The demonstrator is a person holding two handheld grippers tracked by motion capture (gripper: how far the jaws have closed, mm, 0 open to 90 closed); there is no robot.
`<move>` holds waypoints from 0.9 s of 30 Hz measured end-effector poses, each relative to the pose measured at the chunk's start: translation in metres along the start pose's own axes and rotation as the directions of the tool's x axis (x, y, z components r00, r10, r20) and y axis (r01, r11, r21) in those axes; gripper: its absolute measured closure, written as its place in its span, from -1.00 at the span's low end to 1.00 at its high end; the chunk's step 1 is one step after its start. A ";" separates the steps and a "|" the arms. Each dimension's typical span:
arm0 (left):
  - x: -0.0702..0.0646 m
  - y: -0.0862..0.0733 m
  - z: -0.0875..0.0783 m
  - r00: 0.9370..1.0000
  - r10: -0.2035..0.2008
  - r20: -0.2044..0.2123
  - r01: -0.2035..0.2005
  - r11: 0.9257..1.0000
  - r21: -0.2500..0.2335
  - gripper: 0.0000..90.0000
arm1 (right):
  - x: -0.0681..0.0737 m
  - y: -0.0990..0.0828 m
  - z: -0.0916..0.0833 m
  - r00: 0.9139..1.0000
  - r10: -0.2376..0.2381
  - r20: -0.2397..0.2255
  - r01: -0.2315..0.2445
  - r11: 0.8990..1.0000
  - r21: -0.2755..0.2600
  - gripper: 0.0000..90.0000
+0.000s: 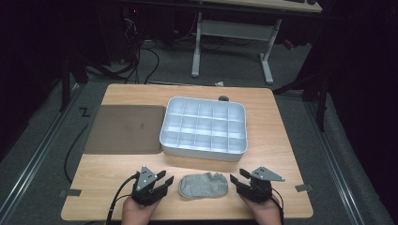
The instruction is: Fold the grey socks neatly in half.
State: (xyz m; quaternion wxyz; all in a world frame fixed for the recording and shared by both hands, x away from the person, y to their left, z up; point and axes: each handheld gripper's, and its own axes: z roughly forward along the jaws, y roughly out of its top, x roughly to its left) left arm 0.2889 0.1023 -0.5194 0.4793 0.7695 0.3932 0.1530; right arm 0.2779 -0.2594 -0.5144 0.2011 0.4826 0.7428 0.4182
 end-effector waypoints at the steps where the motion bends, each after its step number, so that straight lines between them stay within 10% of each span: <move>1: 0.000 0.000 0.000 1.000 0.000 0.000 0.000 1.000 0.000 0.34 | 0.002 0.000 0.001 1.000 0.001 -0.007 -0.001 1.000 0.004 0.14; 8: -0.025 0.003 0.013 0.996 0.035 0.082 -0.037 0.999 0.024 0.35 | 0.014 -0.001 0.010 0.995 -0.006 -0.098 0.012 0.998 0.055 0.31; 27: -0.024 -0.007 0.025 0.999 -0.004 0.045 -0.002 0.992 0.123 0.86 | 0.031 -0.003 0.032 0.993 -0.029 -0.115 0.044 0.990 0.133 0.25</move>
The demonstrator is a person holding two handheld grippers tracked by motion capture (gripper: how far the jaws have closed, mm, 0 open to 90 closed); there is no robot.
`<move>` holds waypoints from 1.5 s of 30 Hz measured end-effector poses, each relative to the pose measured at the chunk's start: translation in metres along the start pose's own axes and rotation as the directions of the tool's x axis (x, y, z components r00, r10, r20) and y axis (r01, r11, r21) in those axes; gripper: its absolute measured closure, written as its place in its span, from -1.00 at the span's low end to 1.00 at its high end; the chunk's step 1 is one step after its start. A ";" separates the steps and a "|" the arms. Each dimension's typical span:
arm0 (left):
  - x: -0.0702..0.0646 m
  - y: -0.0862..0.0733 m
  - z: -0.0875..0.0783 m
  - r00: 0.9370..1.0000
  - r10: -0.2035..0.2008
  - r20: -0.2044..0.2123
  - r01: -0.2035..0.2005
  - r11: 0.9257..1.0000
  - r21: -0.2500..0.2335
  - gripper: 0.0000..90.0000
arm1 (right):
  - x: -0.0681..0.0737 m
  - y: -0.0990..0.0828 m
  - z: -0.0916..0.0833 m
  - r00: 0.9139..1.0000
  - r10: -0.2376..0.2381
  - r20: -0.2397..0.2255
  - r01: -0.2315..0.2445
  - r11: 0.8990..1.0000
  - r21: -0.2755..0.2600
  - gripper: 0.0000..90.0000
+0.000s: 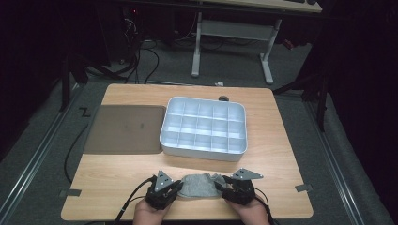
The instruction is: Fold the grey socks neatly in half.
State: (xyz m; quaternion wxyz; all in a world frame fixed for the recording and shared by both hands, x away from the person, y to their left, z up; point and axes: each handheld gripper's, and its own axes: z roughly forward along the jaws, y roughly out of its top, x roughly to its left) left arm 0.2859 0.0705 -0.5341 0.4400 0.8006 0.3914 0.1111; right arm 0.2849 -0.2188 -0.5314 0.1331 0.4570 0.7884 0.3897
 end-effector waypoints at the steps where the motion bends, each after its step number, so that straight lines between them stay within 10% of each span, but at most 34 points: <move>1: 0.001 0.000 -0.001 1.000 -0.010 0.004 0.010 1.000 -0.004 0.86 | 0.000 0.000 0.000 1.000 0.000 -0.006 0.000 1.000 0.000 0.26; 23: 0.005 -0.001 -0.004 0.999 -0.011 -0.030 0.010 0.999 -0.030 0.84 | 0.006 -0.002 -0.005 0.999 -0.004 -0.049 0.005 1.000 0.012 0.84; 29: 0.001 0.003 -0.010 0.999 0.010 -0.049 -0.014 0.997 -0.073 0.45 | 0.007 -0.001 -0.006 0.999 -0.014 -0.039 0.014 1.000 0.000 0.83; 45: -0.050 0.022 0.022 0.994 0.099 0.041 -0.098 0.995 -0.028 0.77 | 0.003 -0.002 -0.011 0.999 -0.012 -0.039 0.011 1.000 -0.019 0.83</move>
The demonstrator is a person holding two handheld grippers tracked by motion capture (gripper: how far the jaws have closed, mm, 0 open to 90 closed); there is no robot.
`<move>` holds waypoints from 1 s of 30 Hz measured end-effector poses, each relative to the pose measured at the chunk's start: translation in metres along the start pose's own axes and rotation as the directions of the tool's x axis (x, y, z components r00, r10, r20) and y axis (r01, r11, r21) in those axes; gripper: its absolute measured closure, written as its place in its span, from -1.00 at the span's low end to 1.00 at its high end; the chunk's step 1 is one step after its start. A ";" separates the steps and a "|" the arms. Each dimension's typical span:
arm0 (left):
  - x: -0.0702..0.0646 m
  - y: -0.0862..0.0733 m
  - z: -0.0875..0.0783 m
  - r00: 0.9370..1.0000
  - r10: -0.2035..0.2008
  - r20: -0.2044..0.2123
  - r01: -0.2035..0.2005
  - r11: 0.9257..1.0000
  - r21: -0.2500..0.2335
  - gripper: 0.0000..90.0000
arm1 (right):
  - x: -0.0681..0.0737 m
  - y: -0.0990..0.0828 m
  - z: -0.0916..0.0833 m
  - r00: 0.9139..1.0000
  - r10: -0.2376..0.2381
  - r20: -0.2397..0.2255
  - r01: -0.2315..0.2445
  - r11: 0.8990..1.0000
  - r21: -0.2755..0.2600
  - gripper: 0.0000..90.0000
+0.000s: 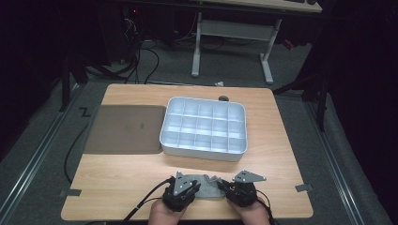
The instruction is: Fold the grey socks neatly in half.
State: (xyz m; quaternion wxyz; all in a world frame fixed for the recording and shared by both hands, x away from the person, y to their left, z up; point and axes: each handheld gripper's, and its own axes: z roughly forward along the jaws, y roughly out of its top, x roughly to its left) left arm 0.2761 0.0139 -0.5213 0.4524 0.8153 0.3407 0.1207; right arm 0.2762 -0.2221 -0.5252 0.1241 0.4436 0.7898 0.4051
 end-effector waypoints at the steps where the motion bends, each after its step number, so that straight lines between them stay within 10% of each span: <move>1: -0.002 0.001 0.003 1.000 0.012 -0.004 -0.012 1.000 0.008 0.78 | 0.000 0.000 0.000 1.000 0.005 0.000 -0.005 1.000 -0.002 0.83; 30: -0.019 0.004 0.029 0.995 0.084 -0.055 -0.080 0.994 0.076 0.87 | 0.013 0.016 -0.023 0.995 0.027 -0.098 -0.038 0.993 -0.110 0.86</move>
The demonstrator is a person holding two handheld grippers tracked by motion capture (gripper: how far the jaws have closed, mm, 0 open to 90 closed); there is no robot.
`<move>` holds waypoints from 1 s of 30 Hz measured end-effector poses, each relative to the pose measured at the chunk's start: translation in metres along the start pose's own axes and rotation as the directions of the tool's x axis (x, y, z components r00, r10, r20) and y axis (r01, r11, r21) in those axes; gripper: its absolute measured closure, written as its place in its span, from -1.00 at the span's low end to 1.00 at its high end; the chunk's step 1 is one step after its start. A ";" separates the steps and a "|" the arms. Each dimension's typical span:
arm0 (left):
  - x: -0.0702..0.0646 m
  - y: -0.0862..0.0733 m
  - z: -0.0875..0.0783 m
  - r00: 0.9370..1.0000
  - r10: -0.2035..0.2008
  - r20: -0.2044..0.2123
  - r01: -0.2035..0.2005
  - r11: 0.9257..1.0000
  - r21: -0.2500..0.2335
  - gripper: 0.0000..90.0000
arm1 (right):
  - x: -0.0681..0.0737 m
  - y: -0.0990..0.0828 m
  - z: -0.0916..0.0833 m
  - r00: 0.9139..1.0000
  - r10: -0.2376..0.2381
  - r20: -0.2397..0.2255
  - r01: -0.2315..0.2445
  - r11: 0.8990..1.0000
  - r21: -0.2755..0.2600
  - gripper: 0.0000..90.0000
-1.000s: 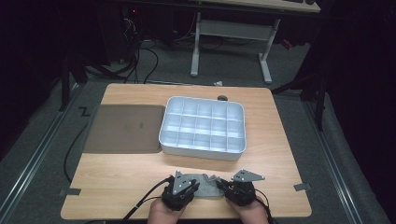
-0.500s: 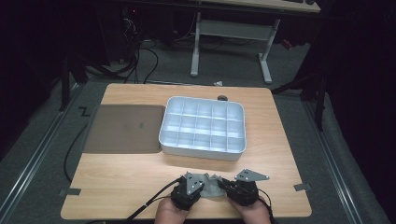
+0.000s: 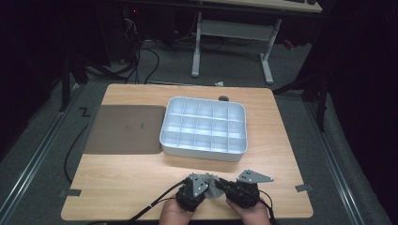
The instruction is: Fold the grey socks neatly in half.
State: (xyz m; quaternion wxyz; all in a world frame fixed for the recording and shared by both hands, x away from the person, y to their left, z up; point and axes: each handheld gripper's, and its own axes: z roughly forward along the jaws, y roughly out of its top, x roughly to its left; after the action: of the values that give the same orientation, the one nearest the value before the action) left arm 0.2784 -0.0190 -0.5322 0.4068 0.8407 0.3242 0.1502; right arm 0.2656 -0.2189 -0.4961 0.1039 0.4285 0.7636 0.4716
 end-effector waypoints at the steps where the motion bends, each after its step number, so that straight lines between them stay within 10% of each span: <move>1: 0.001 0.000 -0.001 1.000 -0.005 0.001 0.005 1.000 -0.001 0.81 | 0.001 0.000 0.000 1.000 -0.006 0.003 0.006 1.000 -0.001 0.86; 5: 0.011 -0.001 -0.015 0.997 -0.062 0.040 0.065 0.997 -0.052 0.65 | -0.001 0.001 0.000 1.000 -0.001 0.010 0.001 1.000 -0.004 0.86; 14: 0.059 -0.023 -0.066 0.976 -0.201 0.082 0.212 0.963 -0.167 0.38 | -0.007 0.000 0.000 0.999 0.014 0.046 -0.014 1.000 -0.001 0.86; 20: 0.065 -0.035 -0.049 0.949 -0.276 0.152 0.290 0.954 -0.078 0.46 | -0.009 0.002 0.001 0.998 0.007 0.066 -0.007 1.000 0.002 0.85; 30: 0.069 -0.038 -0.045 0.942 -0.294 0.164 0.307 0.950 -0.061 0.73 | -0.001 0.010 0.009 0.996 -0.014 0.084 0.012 0.999 0.031 0.85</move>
State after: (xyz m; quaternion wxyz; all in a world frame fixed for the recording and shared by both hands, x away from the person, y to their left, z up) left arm 0.2904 0.0711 -0.5346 0.4843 0.7720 0.4101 0.0353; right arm 0.2770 -0.2125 -0.4927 0.1327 0.4446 0.7683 0.4408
